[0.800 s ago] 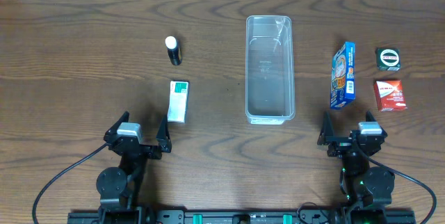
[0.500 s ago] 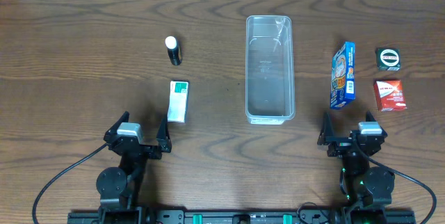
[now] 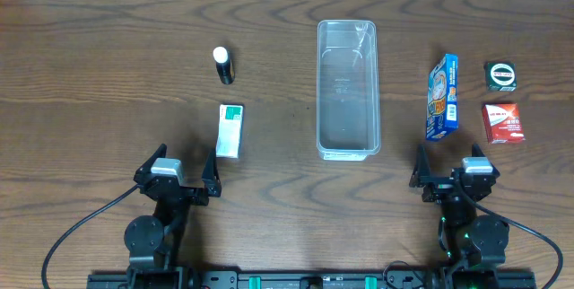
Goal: Pack container
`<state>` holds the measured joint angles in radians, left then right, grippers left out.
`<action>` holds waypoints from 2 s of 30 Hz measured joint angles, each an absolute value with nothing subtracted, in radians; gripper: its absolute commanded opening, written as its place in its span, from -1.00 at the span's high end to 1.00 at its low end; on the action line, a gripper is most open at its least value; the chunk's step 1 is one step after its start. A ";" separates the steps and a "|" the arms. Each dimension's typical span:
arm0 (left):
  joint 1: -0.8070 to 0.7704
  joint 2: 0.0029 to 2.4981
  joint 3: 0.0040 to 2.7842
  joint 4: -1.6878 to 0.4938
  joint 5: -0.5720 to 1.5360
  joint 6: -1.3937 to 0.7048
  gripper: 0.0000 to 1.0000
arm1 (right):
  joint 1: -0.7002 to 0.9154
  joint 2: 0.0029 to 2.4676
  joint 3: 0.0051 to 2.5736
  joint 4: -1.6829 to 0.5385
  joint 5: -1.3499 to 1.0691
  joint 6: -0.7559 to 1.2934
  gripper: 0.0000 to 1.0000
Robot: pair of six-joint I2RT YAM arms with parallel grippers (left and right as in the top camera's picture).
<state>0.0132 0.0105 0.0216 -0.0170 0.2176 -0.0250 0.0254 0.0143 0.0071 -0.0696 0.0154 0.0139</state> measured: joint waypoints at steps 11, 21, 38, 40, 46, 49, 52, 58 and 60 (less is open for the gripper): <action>0.013 0.010 0.022 -0.017 0.218 -0.025 -0.96 | 0.025 0.014 0.007 -0.070 0.015 0.014 -0.99; 0.013 0.010 0.022 -0.017 0.217 -0.025 -0.96 | 0.025 0.014 0.007 -0.070 0.015 0.014 -0.99; 0.013 0.010 0.022 -0.017 0.217 -0.025 -0.96 | 0.025 0.014 0.007 -0.064 -0.060 0.177 -0.98; 0.013 0.010 0.022 -0.017 0.217 -0.025 -0.96 | 0.025 0.014 0.007 -0.056 -0.093 0.271 -0.98; 0.013 0.010 0.022 -0.017 0.217 -0.025 -0.96 | 0.025 0.015 0.007 0.151 -0.288 0.426 -0.99; 0.013 0.010 0.022 -0.017 0.218 -0.025 -0.96 | 0.025 0.011 0.015 0.288 -0.373 0.418 -0.99; 0.013 0.010 0.022 -0.017 0.218 -0.025 -0.96 | 0.025 0.017 0.076 0.257 -0.381 0.385 -0.99; 0.013 0.010 0.022 -0.018 0.217 -0.025 -0.96 | 0.025 0.203 0.422 -0.118 -0.220 0.244 -0.98; 0.013 0.010 0.022 -0.018 0.217 -0.025 -0.96 | 0.025 0.322 0.557 -0.226 -0.150 0.188 -0.99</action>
<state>0.0132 0.0101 0.0223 -0.0177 0.2173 -0.0246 0.0250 0.3218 0.5571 -0.2260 -0.1497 0.1883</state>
